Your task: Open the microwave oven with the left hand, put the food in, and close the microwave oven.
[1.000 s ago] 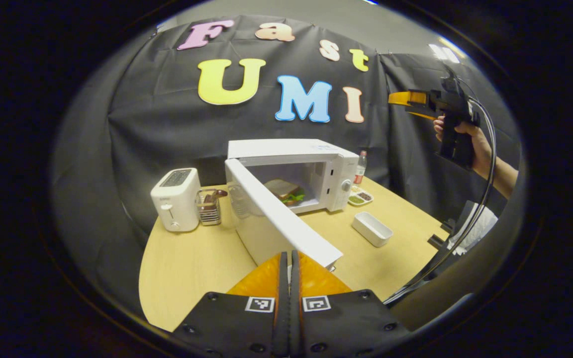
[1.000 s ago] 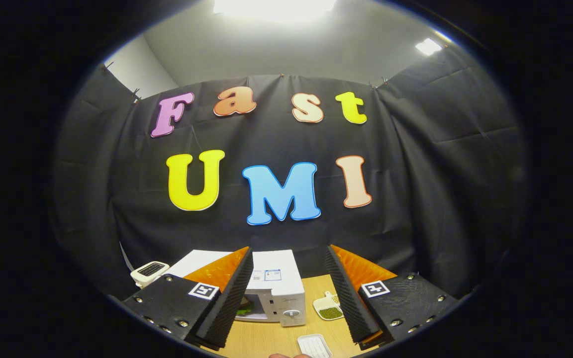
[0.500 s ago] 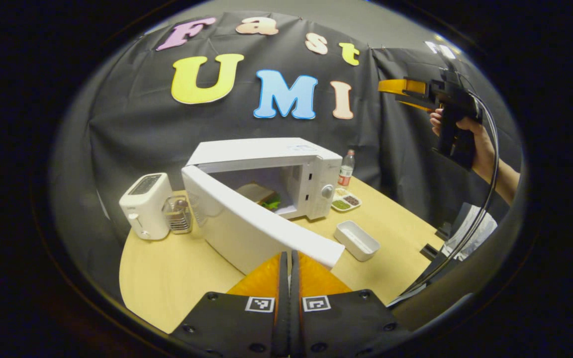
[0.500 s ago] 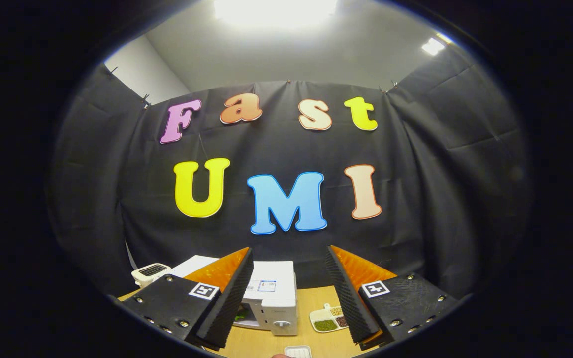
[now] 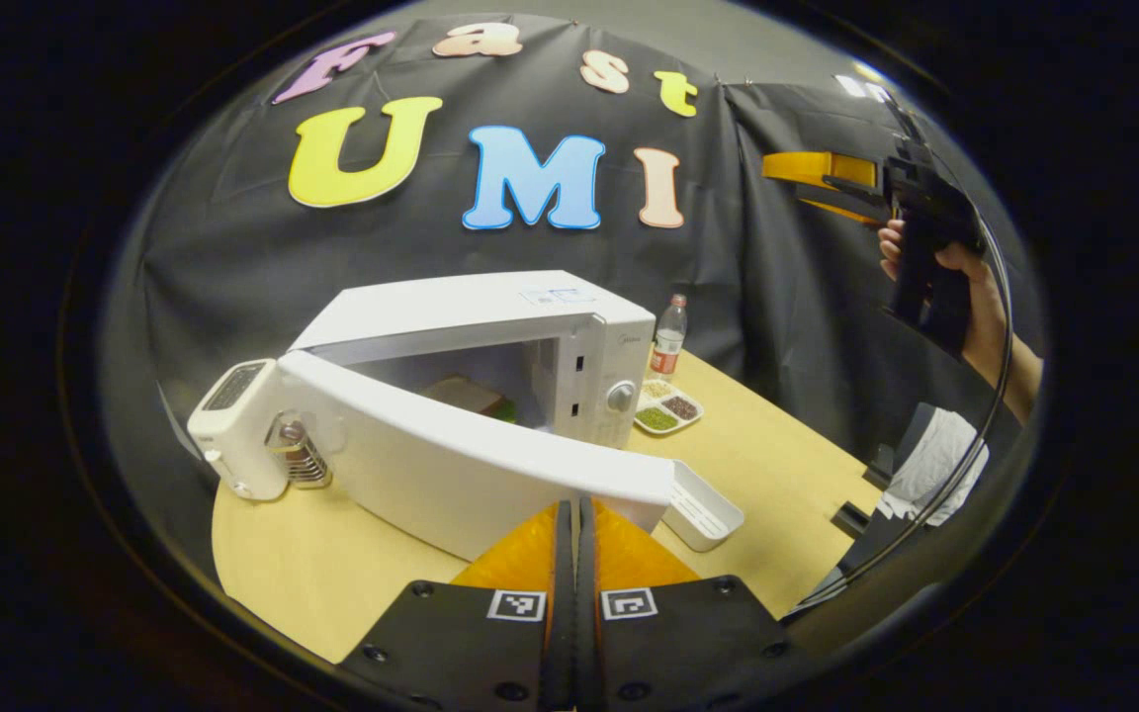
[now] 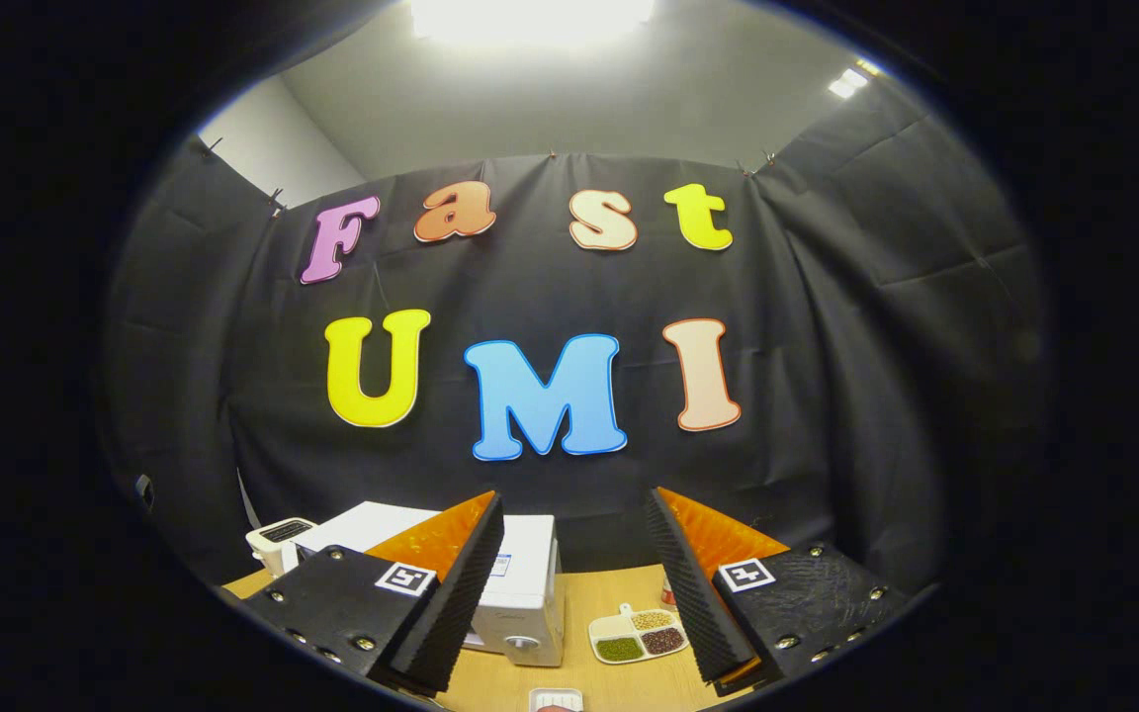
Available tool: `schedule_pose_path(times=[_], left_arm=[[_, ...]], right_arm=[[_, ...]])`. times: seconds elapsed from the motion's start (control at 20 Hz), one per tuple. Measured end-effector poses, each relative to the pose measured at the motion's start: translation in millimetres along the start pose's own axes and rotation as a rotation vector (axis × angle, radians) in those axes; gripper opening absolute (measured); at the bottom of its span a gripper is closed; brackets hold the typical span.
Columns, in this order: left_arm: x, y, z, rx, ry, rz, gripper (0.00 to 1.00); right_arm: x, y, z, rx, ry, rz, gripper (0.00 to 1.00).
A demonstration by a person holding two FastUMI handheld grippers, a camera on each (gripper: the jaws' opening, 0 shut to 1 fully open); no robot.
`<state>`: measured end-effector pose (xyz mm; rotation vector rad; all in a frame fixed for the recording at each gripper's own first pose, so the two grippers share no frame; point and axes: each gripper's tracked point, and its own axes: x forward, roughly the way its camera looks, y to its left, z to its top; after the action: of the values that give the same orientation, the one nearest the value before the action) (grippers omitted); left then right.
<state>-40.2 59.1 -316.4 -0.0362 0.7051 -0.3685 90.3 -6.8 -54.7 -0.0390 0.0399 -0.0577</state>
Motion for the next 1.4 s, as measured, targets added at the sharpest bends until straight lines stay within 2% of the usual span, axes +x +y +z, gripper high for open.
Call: schedule_pose_path(times=[0.3,0.4,0.45,0.5,0.55,0.6,0.9,0.95,1.05,1.4], left_arm=[[41.4,-7.5,19.5,-0.023,-0.018,0.01,0.09],[54.9,-9.0,26.2,-0.046,-0.028,0.009,0.06],[60.5,-8.7,30.2,-0.053,-0.032,0.009,0.09],[66.9,-10.3,32.0,-0.06,-0.034,0.007,0.06],[72.4,-11.2,36.1,-0.064,-0.037,0.005,0.09],[77.3,-11.4,39.9,-0.064,-0.038,0.006,0.06],[110.5,-9.1,55.3,-0.087,-0.044,0.021,0.06],[116.0,-8.4,57.9,-0.098,-0.045,0.023,0.09],[126.1,-6.2,65.3,-0.11,-0.047,0.032,0.06],[156.4,-1.6,83.5,-0.099,-0.05,0.051,0.07]], right_arm=[[0.7,-26.0,-6.0,0.015,0.013,-0.032,0.88],[2.2,-31.5,-6.6,0.022,0.015,-0.037,0.89],[2.8,-34.3,-8.0,0.024,0.016,-0.04,0.89],[3.2,-37.7,-8.8,0.024,0.017,-0.043,0.89],[3.0,-41.5,-10.2,0.023,0.018,-0.048,0.88],[3.3,-45.2,-10.8,0.023,0.021,-0.053,0.89],[4.3,-70.2,-18.2,0.032,0.039,-0.084,0.88],[5.3,-74.0,-19.5,0.034,0.043,-0.088,0.88],[6.9,-81.5,-22.0,0.038,0.05,-0.095,0.88],[15.8,-98.9,-29.2,0.039,0.068,-0.106,0.89]])
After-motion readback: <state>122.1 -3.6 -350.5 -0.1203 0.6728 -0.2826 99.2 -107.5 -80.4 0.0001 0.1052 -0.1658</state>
